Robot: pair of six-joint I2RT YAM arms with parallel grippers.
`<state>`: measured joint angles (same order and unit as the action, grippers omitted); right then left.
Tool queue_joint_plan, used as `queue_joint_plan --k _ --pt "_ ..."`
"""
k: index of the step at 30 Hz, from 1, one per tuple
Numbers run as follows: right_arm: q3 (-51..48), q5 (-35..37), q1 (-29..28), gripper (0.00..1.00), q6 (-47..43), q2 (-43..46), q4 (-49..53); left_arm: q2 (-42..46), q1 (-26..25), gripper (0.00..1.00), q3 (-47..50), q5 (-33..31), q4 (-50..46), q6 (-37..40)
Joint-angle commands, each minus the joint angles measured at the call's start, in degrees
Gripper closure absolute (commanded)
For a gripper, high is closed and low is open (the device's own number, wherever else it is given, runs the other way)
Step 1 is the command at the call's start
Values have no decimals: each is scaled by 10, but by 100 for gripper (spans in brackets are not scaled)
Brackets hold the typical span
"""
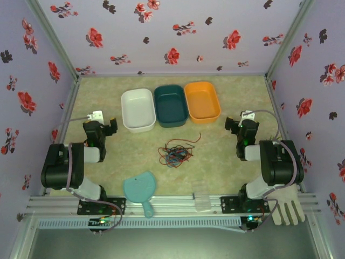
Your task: Untangle the cables
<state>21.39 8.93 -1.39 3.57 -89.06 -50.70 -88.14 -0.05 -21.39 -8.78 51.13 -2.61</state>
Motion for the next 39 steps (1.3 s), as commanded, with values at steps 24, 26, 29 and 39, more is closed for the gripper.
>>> queue_joint_plan --k 24,26,29,39 --pt "71 98 -8 1 111 249 330 300 -23 0 -14 9 -236 -65" --pt "96 99 -19 1 128 275 417 334 -41 0 -18 31 -269 -88" --pt "120 111 -52 1 144 304 510 368 -78 0 -25 61 -310 -127" --pt "194 72 -243 2 200 329 726 319 -269 0 -79 55 -440 -228"
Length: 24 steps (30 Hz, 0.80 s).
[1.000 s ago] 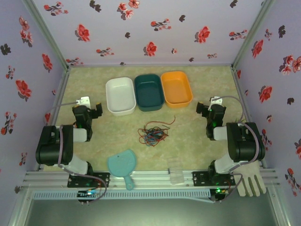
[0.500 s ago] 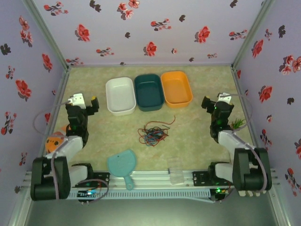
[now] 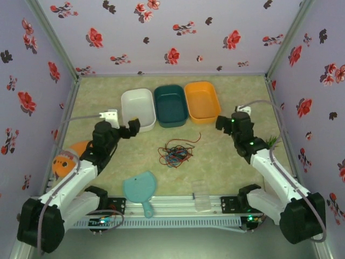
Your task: Untangle the cables
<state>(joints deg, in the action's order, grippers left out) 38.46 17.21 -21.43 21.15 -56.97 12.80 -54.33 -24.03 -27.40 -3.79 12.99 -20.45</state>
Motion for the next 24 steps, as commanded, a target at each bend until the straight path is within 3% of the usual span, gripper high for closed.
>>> queue_joint_plan --k 1,7,10,16,24 --pt "27 -16 -69 3 17 8 101 -29 -48 0 -24 4 -66 -49" --pt "12 -64 -190 8 -21 10 99 -112 -120 0 -47 4 -75 -40" --pt "-5 -101 -213 13 -29 9 73 -167 -147 0 -75 11 -79 -33" --pt "-15 -111 -254 15 -45 -12 46 -258 -198 0 -139 33 -90 3" --pt "-7 -83 -263 19 -49 -95 7 -321 -214 0 -176 63 -92 14"
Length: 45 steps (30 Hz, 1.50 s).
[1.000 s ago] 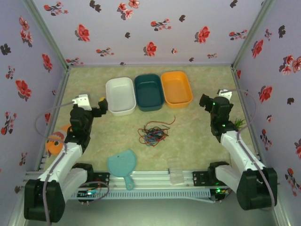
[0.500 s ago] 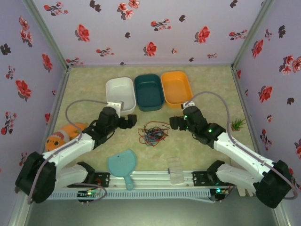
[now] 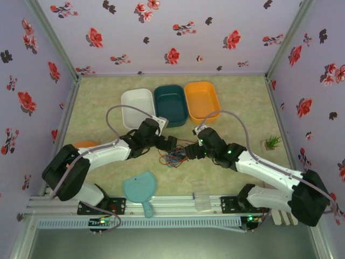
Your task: Untangle the cables
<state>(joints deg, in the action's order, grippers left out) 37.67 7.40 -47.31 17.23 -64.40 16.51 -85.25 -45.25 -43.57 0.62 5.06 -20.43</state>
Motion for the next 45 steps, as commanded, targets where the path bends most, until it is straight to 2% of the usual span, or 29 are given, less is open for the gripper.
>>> queue_joint_plan --k 1,4,6,9,13,15,21,29,34,41,45 --pt "3 24 -4 21 -10 -34 -38 -14 -2 0 -13 21 -11 14" --pt "11 43 -4 25 -10 -72 -69 -20 -2 0 -11 26 -9 12" --pt "21 62 -3 31 -6 -100 -84 -25 -2 0 -11 31 -10 13" --pt "40 106 -1 55 3 -132 -92 -33 -2 1 -7 34 -3 8" --pt "76 136 0 87 0 -137 -83 -34 -2 9 4 45 27 -4" --pt "97 147 0 98 -3 -129 -67 -34 -2 13 4 48 32 -4" --pt "150 147 0 100 -15 -91 -23 -41 -2 20 1 56 36 4" --pt "201 122 -1 100 -3 -60 2 -66 -2 23 -9 70 47 5" --pt "231 103 0 100 3 -58 22 -67 -2 25 -4 72 69 0" --pt "252 103 0 100 21 -72 53 -29 -2 27 27 120 144 20" --pt "267 97 -1 100 33 -79 66 -31 -3 32 20 126 152 26"
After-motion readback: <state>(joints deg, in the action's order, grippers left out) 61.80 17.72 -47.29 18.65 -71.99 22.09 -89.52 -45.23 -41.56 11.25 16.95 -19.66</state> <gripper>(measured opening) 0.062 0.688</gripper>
